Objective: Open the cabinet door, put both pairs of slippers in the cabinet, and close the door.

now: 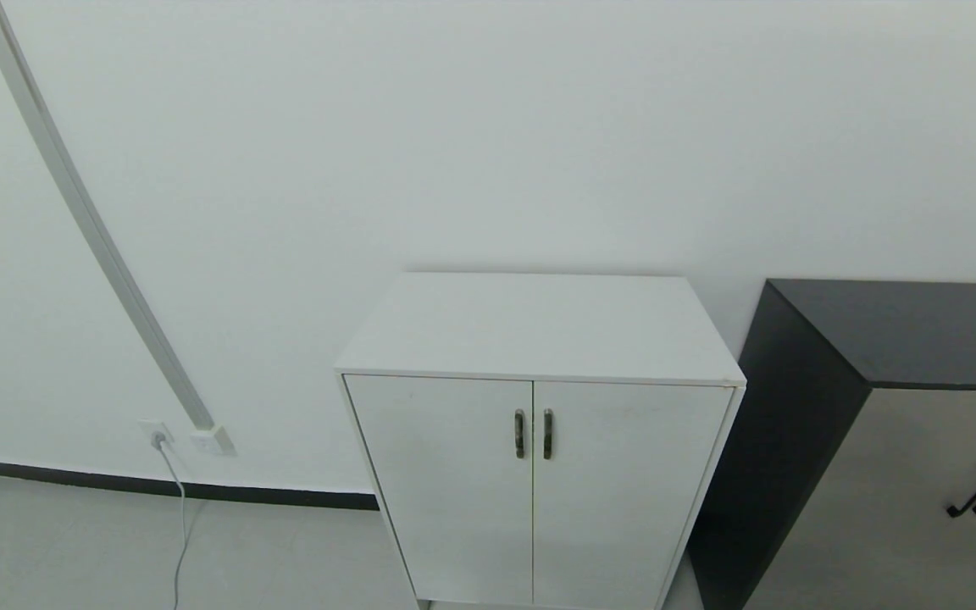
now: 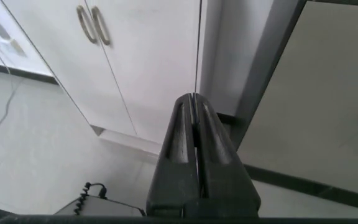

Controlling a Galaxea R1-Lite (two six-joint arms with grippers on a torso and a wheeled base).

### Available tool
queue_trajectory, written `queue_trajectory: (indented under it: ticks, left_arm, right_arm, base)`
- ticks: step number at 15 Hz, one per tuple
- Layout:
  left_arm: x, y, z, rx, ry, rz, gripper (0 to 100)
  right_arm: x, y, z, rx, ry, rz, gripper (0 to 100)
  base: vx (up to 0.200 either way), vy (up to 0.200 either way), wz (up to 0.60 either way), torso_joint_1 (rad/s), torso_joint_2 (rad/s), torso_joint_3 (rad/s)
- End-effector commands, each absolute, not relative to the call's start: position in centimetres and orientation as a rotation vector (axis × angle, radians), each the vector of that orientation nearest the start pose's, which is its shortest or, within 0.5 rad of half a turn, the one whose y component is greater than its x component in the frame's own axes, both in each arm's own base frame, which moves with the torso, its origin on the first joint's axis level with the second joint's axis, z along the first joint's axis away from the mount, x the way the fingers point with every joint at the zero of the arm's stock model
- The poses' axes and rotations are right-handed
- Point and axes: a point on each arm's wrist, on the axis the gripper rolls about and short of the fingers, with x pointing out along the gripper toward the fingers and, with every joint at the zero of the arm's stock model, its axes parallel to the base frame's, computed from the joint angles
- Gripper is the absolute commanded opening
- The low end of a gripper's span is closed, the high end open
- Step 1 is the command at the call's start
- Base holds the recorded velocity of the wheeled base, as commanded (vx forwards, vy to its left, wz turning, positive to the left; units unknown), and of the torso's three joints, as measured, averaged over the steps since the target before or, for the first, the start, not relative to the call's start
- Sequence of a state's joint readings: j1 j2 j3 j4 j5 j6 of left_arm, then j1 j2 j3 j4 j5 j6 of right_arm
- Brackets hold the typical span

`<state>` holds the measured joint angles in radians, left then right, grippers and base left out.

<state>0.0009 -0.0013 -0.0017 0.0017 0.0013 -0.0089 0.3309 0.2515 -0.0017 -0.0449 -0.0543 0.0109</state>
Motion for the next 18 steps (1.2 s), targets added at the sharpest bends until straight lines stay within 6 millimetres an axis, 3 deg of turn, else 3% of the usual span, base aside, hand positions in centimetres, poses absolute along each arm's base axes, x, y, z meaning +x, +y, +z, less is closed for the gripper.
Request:
queue_trajectory:
  ticks: [1,9,18]
  left_arm:
    - [-2.3,0.0,7.6,-0.009,0.000,0.003,0]
    - [-2.3,0.0,7.6,-0.009,0.000,0.003,0]
    - [-2.3,0.0,7.6,-0.009,0.000,0.003,0]
  right_arm:
    - [-0.5,-0.3,8.4,-0.021,0.163,0.279,0]
    - [-1.1,-0.3,7.8,-0.066,0.137,0.330,0]
    - [-1.5,-0.2,7.8,-0.029,0.097,0.130,0]
  base:
    - [0.000,0.000,0.00,0.000,0.00,0.000]
    - [0.000,0.000,0.00,0.000,0.00,0.000]
    - [0.000,0.000,0.00,0.000,0.00,0.000]
